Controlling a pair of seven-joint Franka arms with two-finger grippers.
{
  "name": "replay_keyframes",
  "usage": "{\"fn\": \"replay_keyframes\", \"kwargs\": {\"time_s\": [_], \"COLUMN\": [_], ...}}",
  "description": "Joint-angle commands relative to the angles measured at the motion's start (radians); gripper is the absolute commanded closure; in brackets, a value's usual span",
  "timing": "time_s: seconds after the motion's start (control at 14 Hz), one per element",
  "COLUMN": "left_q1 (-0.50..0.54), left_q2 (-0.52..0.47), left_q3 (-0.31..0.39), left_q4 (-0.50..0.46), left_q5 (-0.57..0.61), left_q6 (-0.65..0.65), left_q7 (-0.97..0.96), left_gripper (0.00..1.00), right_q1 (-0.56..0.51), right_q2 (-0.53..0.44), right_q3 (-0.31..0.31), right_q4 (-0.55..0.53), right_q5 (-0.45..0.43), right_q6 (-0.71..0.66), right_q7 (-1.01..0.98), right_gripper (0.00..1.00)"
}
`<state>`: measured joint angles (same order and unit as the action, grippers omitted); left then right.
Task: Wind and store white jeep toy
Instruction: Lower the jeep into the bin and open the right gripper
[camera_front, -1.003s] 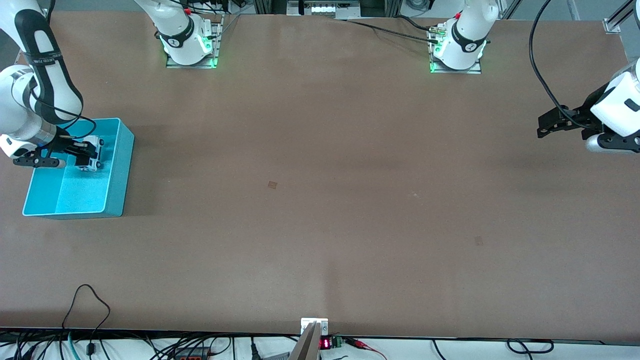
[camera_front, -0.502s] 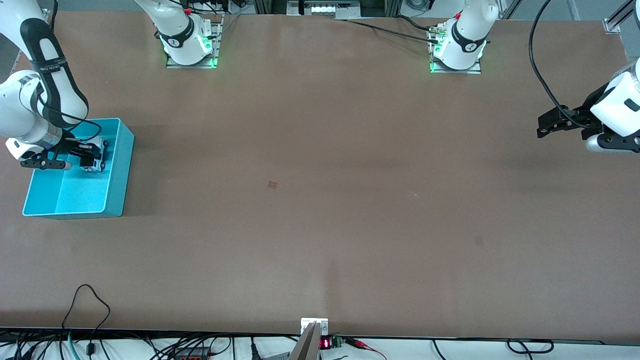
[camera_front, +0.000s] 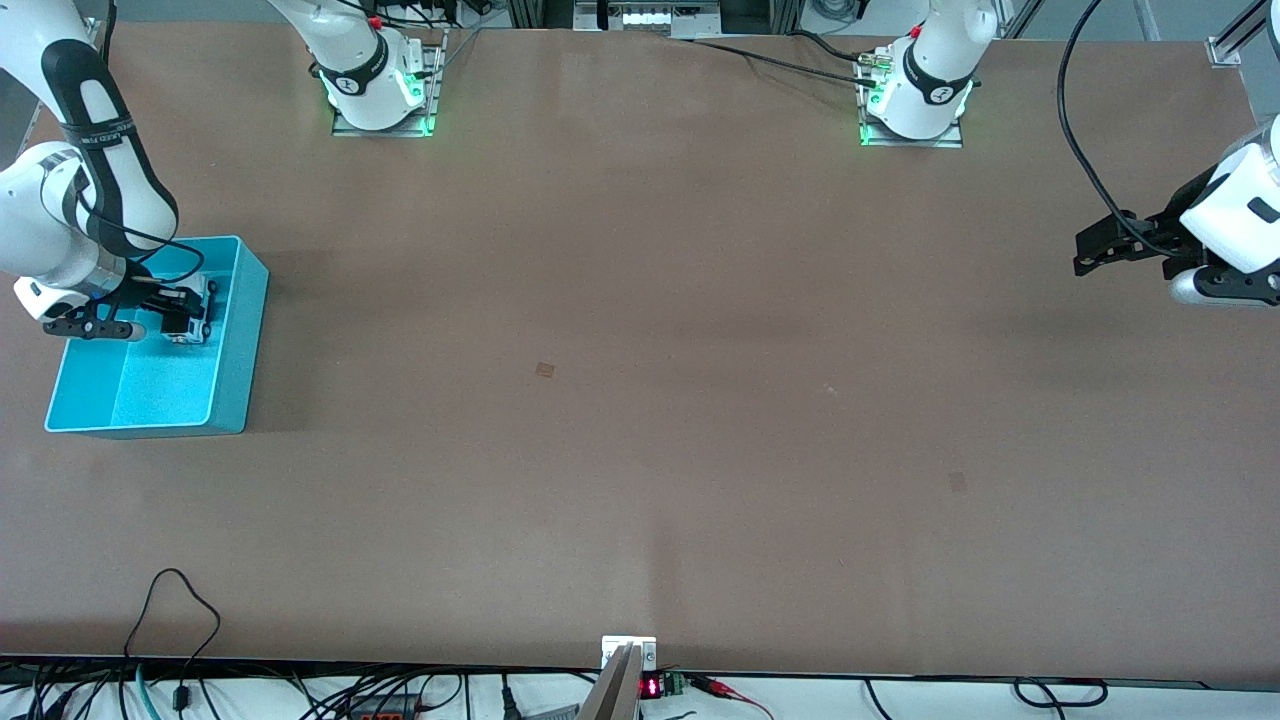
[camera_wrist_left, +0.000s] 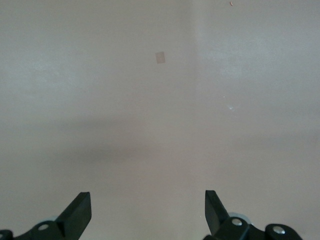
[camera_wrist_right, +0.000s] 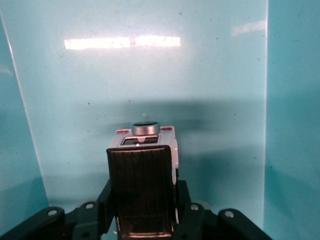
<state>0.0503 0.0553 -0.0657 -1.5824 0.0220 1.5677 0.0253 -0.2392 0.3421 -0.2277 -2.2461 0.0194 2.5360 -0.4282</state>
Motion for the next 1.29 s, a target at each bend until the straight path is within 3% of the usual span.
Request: {"fn": "replay_keyframes", "kwargs": {"time_s": [0.0, 0.29, 0.5, 0.86, 1.22], "left_q1": [-0.004, -0.004, -0.004, -0.004, -0.003], "left_q2": [-0.020, -0.022, -0.020, -0.020, -0.020], "left_q3": [0.003, 0.001, 0.003, 0.003, 0.006], "left_q4": [-0.011, -0.011, -0.011, -0.011, -0.011], "left_q5": [-0.007, -0.007, -0.007, -0.007, -0.007], "left_q6": [-0.006, -0.008, -0.005, -0.005, -0.006], "left_q7": [0.004, 0.004, 0.004, 0.004, 0.004], "left_gripper": [0.00, 0.00, 0.00, 0.00, 0.00], "right_q1": [-0.012, -0.005, 0.000, 0.001, 0.075], "right_q2": [0.005, 0.002, -0.011, -0.034, -0.106], "right_q3": [0.011, 0.011, 0.015, 0.016, 0.022], "right_q4": [0.016, 0.042, 0.071, 0.236, 0.353], "right_q5": [0.002, 0.002, 0.001, -0.001, -0.004], "right_q6": [0.007, -0.003, -0.029, -0.307, -0.463], "right_q7": [0.011, 0.008, -0.001, -0.018, -0.043], "right_gripper": [0.32, 0.00, 0.00, 0.00, 0.00]}}
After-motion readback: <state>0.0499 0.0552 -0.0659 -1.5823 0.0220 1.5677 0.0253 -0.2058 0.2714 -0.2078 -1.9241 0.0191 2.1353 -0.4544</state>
